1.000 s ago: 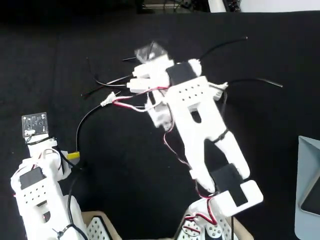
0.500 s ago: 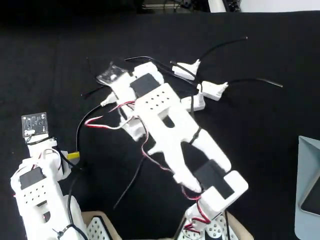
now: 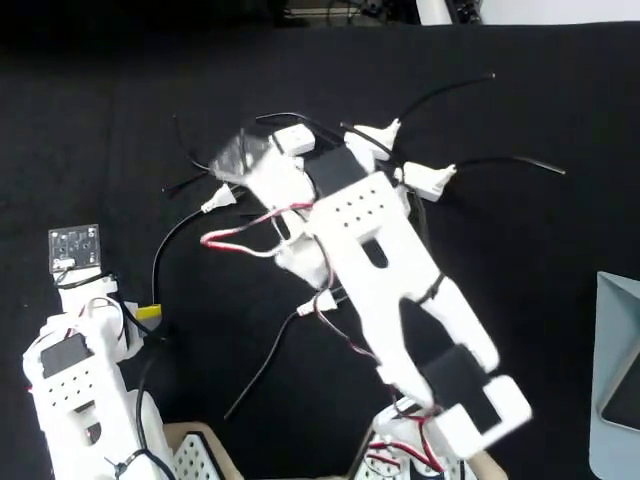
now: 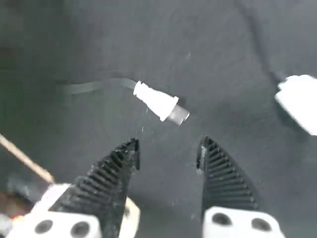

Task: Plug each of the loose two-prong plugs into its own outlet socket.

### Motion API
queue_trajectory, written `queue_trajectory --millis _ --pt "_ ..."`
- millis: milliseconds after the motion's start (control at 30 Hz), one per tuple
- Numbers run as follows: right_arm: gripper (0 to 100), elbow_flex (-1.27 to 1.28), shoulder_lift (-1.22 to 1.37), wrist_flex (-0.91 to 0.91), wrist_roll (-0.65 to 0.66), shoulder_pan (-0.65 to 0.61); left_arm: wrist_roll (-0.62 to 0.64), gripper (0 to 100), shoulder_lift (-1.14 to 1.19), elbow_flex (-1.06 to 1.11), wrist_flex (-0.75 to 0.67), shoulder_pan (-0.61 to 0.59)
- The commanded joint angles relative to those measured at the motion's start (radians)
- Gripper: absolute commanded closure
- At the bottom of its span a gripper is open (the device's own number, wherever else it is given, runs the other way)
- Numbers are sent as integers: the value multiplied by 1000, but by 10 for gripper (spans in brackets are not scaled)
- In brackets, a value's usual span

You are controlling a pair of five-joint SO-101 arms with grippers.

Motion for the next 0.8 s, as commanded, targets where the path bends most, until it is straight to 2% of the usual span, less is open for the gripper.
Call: queue_trajectory --millis 0,167,300,600,767 --pt "816 194 -120 -107 133 46 -9 647 -12 -7 -20 13" --pt "815 509 -280 -359 290 63 -9 647 -12 -7 -20 13" --pt "815 670 -360 -508 358 57 -9 647 -12 -7 -20 15" --pt "814 674 -252 -597 382 26 -9 647 -12 -7 -20 15" --pt "814 677 -189 -649 470 -3 -9 647 -12 -7 -20 15"
